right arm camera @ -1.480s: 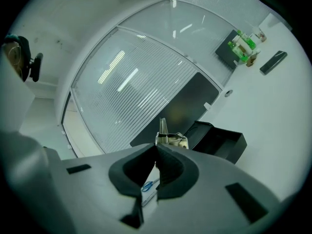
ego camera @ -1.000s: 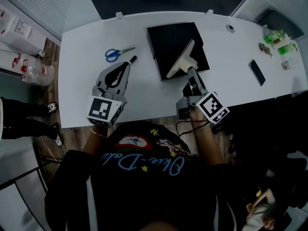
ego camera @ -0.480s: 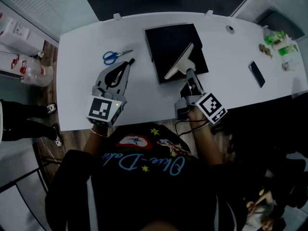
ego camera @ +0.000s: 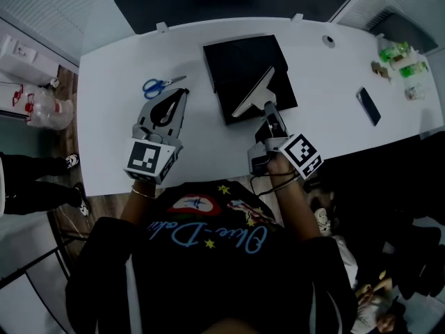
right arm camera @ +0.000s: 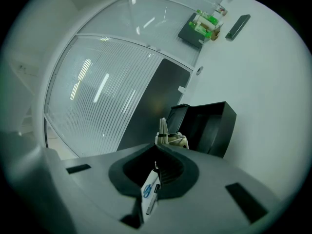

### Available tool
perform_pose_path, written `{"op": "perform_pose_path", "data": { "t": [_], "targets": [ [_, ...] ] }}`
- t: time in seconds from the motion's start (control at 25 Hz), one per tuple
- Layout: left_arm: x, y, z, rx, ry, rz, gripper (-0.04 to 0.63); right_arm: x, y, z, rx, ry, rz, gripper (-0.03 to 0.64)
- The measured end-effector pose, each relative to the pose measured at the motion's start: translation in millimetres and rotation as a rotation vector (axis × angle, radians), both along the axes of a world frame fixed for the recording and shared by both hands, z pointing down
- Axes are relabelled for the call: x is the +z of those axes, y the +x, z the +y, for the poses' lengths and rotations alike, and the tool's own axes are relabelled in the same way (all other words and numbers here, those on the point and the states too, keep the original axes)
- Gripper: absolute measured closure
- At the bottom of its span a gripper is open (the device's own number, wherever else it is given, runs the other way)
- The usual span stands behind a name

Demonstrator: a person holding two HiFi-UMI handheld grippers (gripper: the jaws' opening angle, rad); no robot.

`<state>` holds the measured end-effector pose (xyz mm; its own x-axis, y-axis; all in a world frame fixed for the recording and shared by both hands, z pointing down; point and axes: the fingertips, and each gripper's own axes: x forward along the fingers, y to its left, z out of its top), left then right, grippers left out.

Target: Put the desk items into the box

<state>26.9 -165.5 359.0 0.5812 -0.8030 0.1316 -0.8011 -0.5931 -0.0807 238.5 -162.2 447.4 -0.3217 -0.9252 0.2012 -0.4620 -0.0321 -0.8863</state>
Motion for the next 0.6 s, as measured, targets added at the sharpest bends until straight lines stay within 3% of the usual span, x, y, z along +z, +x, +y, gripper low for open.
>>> {"op": "perform_pose_path", "data": {
  "t": [0.6],
  "targets": [
    [5,-3,-8,0.0,-0.004,0.002,0.588,20,2,-5,0.062,-0.085,-0.066,0.603]
  ]
}}
